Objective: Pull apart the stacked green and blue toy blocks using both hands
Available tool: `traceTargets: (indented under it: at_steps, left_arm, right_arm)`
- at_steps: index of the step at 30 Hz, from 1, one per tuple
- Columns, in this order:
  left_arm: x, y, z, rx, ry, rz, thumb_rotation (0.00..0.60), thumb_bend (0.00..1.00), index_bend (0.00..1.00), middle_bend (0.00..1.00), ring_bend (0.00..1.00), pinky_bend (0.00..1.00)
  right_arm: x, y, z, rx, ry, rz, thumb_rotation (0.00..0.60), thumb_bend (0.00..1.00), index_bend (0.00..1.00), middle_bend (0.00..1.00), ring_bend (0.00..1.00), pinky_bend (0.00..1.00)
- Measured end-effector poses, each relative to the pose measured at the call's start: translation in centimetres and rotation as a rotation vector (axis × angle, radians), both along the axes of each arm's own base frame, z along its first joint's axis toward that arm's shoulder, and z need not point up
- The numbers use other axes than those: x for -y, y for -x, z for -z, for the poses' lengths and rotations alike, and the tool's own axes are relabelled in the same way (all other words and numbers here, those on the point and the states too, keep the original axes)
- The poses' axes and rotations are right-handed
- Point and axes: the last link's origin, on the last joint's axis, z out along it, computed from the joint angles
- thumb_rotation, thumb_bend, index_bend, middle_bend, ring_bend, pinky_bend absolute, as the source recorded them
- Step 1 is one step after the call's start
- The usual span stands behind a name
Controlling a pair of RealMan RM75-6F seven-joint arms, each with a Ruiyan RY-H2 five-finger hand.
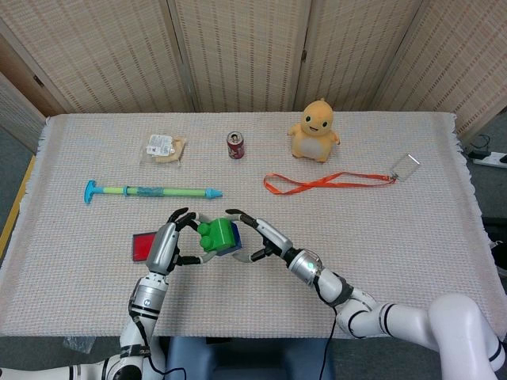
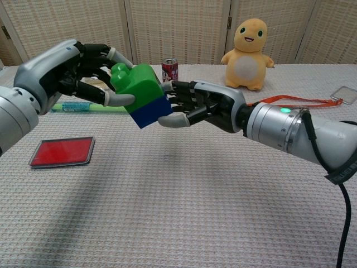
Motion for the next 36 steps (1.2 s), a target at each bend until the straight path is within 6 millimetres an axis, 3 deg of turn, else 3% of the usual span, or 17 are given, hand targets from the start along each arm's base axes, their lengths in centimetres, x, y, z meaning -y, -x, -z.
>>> traceTargets:
  at_steps: [12, 18, 36]
  left_arm:
    - [0.1, 0.6, 0.2, 0.025, 0.025, -0.016, 0.600, 0.46, 0.73, 0.87, 0.47, 0.15]
    - [0.3, 0.5, 0.3, 0.031, 0.030, -0.008, 0.600, 0.46, 0.73, 0.87, 0.47, 0.15]
    - [0.4, 0.2, -0.1, 0.060, 0.024, 0.006, 0.600, 0.46, 0.73, 0.87, 0.47, 0.15]
  right_arm:
    - [-0.1, -1.0, 0.5, 0.039, 0.007, 0.013, 0.600, 0.33, 0.35, 0.18, 0.14, 0.06]
    - [0.0, -1.0, 0.7, 0.056, 0.023, 0.040, 0.600, 0.33, 0.44, 0.26, 0.22, 0.16]
    - [0.0, -1.0, 1.0, 0.041, 0.056, 0.052, 0.600, 0.33, 0.66, 0.43, 0.37, 0.28]
